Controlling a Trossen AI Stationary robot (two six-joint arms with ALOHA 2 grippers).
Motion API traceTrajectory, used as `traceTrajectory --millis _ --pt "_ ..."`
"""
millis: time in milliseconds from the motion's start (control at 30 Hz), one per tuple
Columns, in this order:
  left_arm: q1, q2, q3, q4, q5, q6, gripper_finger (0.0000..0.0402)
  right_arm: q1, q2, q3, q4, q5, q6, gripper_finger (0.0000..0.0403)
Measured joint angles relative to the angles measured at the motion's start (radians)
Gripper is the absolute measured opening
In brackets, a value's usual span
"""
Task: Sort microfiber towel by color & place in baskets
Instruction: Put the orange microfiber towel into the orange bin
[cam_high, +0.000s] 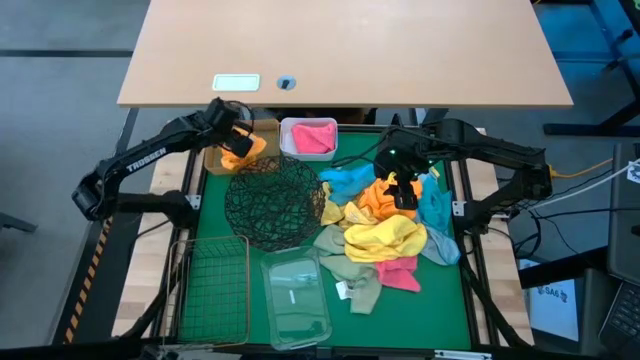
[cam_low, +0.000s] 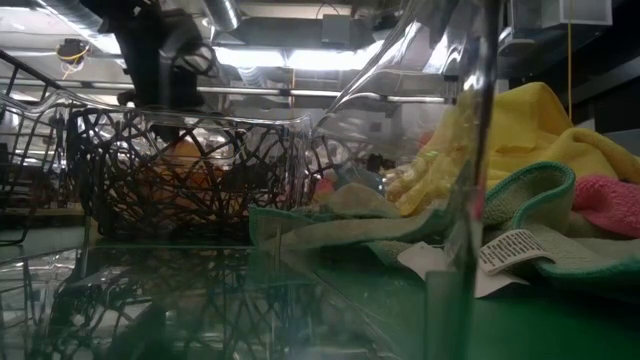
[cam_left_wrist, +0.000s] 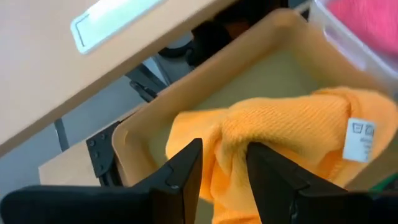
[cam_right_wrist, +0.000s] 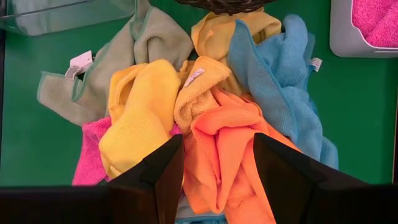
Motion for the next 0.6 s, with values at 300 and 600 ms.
traceTrajectory --millis 300,600 --pt "0.119 0.0 0.0 0.168 0.182 -0.045 0.0118 0.0 0.0 0.0 -0.013 0.0 -0.023 0.0193" --pt "0.135 0.0 0.0 0.175 0.485 -0.064 0.0118 0.0 0.0 0.0 -0.035 0.0 0.016 0.0193"
